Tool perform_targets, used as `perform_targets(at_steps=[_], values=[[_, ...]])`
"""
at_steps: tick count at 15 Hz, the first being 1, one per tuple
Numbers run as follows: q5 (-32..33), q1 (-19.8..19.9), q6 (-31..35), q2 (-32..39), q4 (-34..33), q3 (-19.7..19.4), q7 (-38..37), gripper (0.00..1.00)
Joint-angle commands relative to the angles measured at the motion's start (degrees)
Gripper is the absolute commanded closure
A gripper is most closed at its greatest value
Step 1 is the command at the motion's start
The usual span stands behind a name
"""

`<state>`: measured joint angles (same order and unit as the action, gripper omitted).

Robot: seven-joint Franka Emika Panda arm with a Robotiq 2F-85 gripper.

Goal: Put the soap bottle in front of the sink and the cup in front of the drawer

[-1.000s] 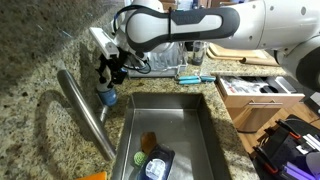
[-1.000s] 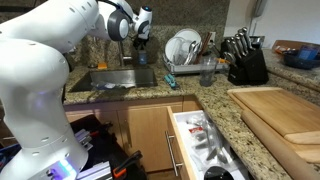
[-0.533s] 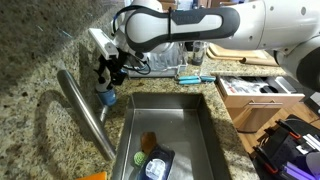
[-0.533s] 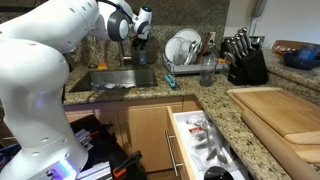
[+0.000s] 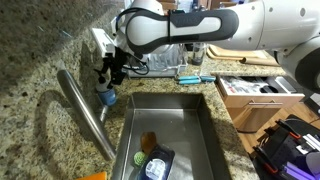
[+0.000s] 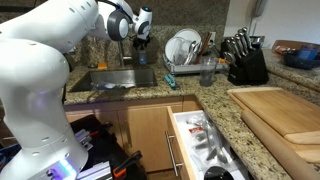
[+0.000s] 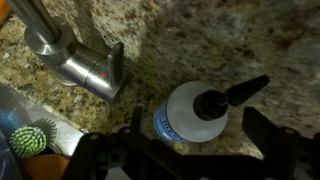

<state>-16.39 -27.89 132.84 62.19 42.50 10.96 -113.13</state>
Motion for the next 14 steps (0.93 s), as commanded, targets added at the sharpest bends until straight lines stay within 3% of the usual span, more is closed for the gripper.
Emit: perform_targets(at_steps=[1,6,11,14], values=[[0.0,-0.2,0.0,0.0,0.1,-0.5,-1.6,0.00],[0.7,-1.4,-0.1,0.5,-0.7,-1.5,-3.3,0.00],[2.3,-2.6,1.0,2.3,-2.4,-0.5,4.8,0.00],[1.5,-2.6,0.2,0.3,-0.2,-1.0,2.4,0.00]])
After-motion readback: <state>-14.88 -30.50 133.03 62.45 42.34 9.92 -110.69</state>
